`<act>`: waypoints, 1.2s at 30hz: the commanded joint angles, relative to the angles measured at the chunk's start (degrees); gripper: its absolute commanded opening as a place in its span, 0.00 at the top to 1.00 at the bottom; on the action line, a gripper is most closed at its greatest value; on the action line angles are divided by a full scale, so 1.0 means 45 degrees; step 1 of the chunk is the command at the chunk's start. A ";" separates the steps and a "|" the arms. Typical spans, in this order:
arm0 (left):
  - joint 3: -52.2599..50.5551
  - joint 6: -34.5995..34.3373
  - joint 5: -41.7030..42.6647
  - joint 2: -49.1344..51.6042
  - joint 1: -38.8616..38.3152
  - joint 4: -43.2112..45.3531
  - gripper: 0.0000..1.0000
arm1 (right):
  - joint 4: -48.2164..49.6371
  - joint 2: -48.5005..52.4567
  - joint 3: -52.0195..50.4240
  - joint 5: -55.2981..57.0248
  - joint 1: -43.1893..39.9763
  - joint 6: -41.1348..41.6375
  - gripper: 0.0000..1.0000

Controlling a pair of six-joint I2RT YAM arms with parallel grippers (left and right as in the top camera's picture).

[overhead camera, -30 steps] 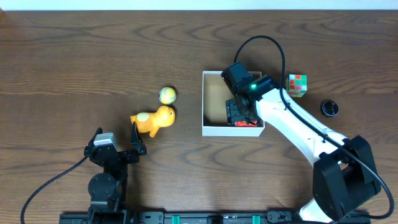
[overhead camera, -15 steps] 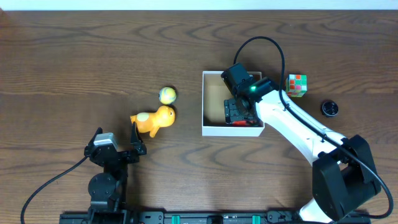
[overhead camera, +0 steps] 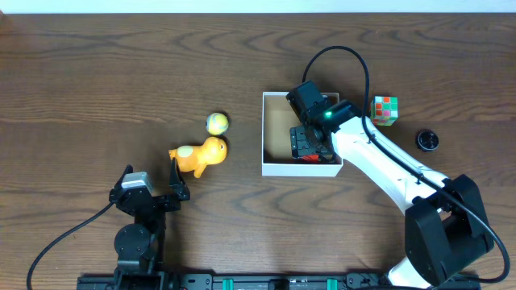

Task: Pack container

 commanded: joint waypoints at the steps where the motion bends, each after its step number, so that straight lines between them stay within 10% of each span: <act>1: -0.0267 0.0214 -0.0107 -0.0078 0.0005 -0.0471 0.02 | -0.0063 0.0024 -0.0044 0.0199 0.0107 -0.0364 0.19; 36: -0.0267 0.0214 -0.0107 -0.0078 0.0005 -0.0471 0.02 | -0.0092 0.0019 -0.0029 0.1253 0.0107 -0.3949 0.22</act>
